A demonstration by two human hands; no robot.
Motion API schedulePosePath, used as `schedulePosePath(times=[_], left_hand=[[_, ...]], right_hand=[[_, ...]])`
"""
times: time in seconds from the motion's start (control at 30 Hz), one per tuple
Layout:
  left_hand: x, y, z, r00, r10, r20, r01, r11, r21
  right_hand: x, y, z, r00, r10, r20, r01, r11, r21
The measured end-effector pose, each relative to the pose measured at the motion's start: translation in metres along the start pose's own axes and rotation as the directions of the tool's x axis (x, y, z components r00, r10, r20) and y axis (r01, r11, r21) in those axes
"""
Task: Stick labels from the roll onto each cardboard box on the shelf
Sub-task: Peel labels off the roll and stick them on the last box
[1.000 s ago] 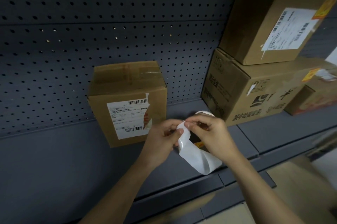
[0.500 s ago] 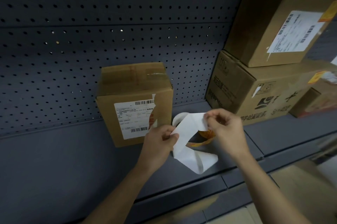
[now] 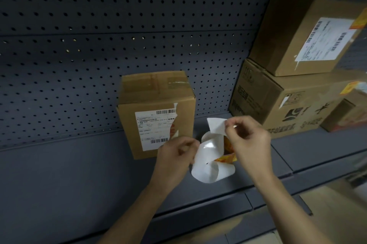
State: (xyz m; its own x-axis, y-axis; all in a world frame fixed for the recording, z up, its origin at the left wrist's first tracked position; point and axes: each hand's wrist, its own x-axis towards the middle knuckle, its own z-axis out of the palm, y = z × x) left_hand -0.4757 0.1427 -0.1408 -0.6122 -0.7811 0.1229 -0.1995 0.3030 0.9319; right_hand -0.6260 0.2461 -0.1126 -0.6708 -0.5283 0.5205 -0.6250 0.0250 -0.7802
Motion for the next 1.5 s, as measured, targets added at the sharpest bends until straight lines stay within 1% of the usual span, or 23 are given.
schedulePosePath(times=[0.03,0.1,0.17,0.23,0.3,0.33,0.43,0.53,0.67,0.8,0.87,0.9,1.0,1.03,1.07,1.1,1.17,1.2,1.3,1.43,1.5], left_hand=[[-0.001,0.006,-0.001,0.998,-0.063,0.007,0.063,0.987,-0.150],[-0.002,0.017,-0.005,0.980,-0.194,0.038,0.193,0.899,-0.393],[-0.003,0.025,-0.009,0.964,-0.248,0.091,0.258,0.807,-0.531],[-0.003,0.028,-0.015,0.963,-0.239,0.123,0.265,0.759,-0.595],[-0.003,0.028,-0.019,0.965,-0.228,0.132,0.259,0.742,-0.618],[-0.003,0.027,-0.021,0.967,-0.221,0.130,0.254,0.751,-0.609],[-0.002,0.023,-0.026,0.980,-0.175,0.098,0.200,0.817,-0.541],[0.000,0.020,-0.029,0.995,-0.088,0.037,0.096,0.902,-0.420],[0.001,0.021,-0.032,0.999,0.022,0.027,-0.014,0.963,-0.268],[0.002,0.022,-0.032,0.997,0.063,0.044,-0.055,0.985,-0.166],[0.004,0.023,-0.032,0.997,0.067,0.024,-0.063,0.985,-0.159],[0.005,0.024,-0.033,0.998,0.056,0.013,-0.053,0.982,-0.183],[0.005,0.026,-0.035,0.999,0.031,0.022,-0.025,0.968,-0.250],[0.004,0.027,-0.036,0.999,0.039,0.038,-0.028,0.968,-0.249],[0.004,0.029,-0.037,0.997,0.052,0.053,-0.037,0.968,-0.247],[0.003,0.030,-0.038,0.996,0.067,0.062,-0.050,0.969,-0.243],[0.003,0.032,-0.040,0.994,0.084,0.068,-0.066,0.969,-0.238],[0.003,0.032,-0.041,0.994,0.086,0.065,-0.069,0.970,-0.233],[0.004,0.034,-0.043,0.996,0.081,0.033,-0.074,0.978,-0.193],[0.007,0.032,-0.046,0.994,0.108,-0.006,-0.108,0.991,-0.081],[0.010,0.032,-0.047,0.991,0.133,-0.014,-0.133,0.991,-0.023]], right_hand=[[-0.003,-0.001,0.003,0.997,-0.079,0.007,0.079,0.996,-0.037],[-0.010,-0.002,0.009,0.972,-0.231,0.042,0.234,0.968,-0.095],[-0.015,-0.004,0.014,0.938,-0.329,0.110,0.340,0.936,-0.094],[-0.019,-0.006,0.017,0.903,-0.391,0.179,0.407,0.911,-0.062],[-0.020,-0.007,0.019,0.870,-0.426,0.249,0.446,0.894,-0.029],[-0.021,-0.007,0.019,0.855,-0.435,0.282,0.455,0.890,-0.009],[-0.022,-0.006,0.022,0.821,-0.452,0.349,0.479,0.878,0.010],[-0.022,-0.006,0.024,0.810,-0.450,0.376,0.486,0.874,-0.002],[-0.019,-0.007,0.024,0.822,-0.420,0.385,0.432,0.900,0.061],[-0.012,-0.008,0.021,0.855,-0.358,0.374,0.320,0.933,0.162],[-0.012,-0.012,0.019,0.875,-0.312,0.369,0.243,0.944,0.223],[-0.012,-0.014,0.019,0.883,-0.295,0.366,0.216,0.946,0.243],[-0.009,-0.013,0.022,0.919,-0.260,0.295,0.204,0.957,0.208],[-0.008,-0.012,0.023,0.939,-0.215,0.268,0.166,0.967,0.196],[-0.007,-0.012,0.025,0.957,-0.143,0.252,0.090,0.973,0.214],[-0.005,-0.013,0.026,0.965,-0.056,0.255,-0.014,0.964,0.267],[-0.003,-0.014,0.027,0.952,0.088,0.294,-0.203,0.899,0.389],[-0.003,-0.014,0.026,0.945,0.117,0.305,-0.244,0.873,0.422],[0.001,-0.014,0.022,0.924,0.123,0.362,-0.282,0.859,0.428],[0.005,-0.016,0.024,0.919,0.098,0.382,-0.259,0.880,0.399],[0.008,-0.019,0.024,0.924,0.061,0.377,-0.221,0.890,0.399]])
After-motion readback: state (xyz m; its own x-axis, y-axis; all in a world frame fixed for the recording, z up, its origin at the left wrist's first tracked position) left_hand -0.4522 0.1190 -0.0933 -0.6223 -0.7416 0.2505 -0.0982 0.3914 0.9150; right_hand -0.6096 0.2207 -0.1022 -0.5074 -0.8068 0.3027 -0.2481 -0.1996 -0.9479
